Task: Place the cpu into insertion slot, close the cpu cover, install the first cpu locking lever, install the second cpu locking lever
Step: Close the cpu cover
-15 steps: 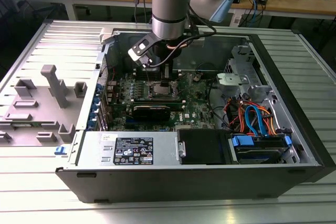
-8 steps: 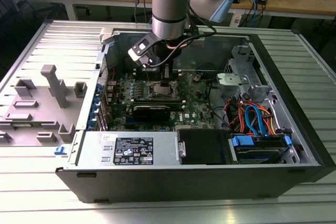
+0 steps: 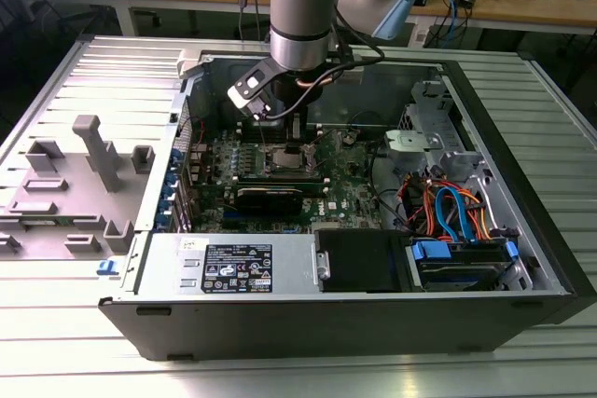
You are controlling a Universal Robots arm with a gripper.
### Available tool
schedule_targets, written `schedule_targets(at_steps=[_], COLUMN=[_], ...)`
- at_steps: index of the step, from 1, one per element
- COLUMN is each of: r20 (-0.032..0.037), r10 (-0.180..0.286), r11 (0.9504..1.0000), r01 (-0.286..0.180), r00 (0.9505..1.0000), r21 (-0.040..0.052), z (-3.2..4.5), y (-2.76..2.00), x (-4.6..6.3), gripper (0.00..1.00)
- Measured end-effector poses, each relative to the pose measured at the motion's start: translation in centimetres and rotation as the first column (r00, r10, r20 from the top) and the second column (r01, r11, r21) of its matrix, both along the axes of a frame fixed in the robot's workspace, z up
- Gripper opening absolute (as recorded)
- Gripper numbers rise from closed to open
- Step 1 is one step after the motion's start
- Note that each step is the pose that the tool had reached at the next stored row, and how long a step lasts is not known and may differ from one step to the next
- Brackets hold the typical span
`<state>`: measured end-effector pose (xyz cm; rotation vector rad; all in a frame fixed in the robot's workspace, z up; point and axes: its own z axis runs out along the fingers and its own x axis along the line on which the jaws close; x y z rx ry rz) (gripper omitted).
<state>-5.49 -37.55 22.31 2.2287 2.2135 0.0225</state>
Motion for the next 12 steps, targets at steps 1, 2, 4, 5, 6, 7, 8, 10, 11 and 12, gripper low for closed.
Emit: schedule_targets(at_steps=[1,2,4,5,6,7,8,10,11,12], r20=[-0.0002,0.0,0.0,0.0001,0.0,0.0,0.0001,0.0001,0.0,0.0], r10=[0.0,0.0,0.0,0.0,0.0,0.0,0.0,0.0,0.0,0.0], r11=[1.0,1.0,1.0,1.0,1.0,1.0,1.0,1.0,1.0,1.0], r01=[0.0,0.0,0.0,0.0,0.0,0.0,0.0,0.0,0.0,0.0], r00=[1.0,1.0,1.0,1.0,1.0,1.0,1.0,1.0,1.0,1.0], r21=[-0.0003,-0.0001,-0.0023,-0.0029,-0.0038,-0.0039,-0.004,-0.0047,-0.0055,-0.0059], z=[0.05,0.15,0.55,0.74,0.85,0.93,1.07,1.25,1.4,1.5], y=[0.0,0.0,0.0,0.0,0.0,0.0,0.0,0.0,0.0,0.0], x=[0.0,0.0,0.0,0.0,0.0,0.0,0.0,0.0,0.0,0.0], gripper=[0.11,0.11,0.11,0.11,0.11,0.11,0.11,0.11,0.11,0.11])
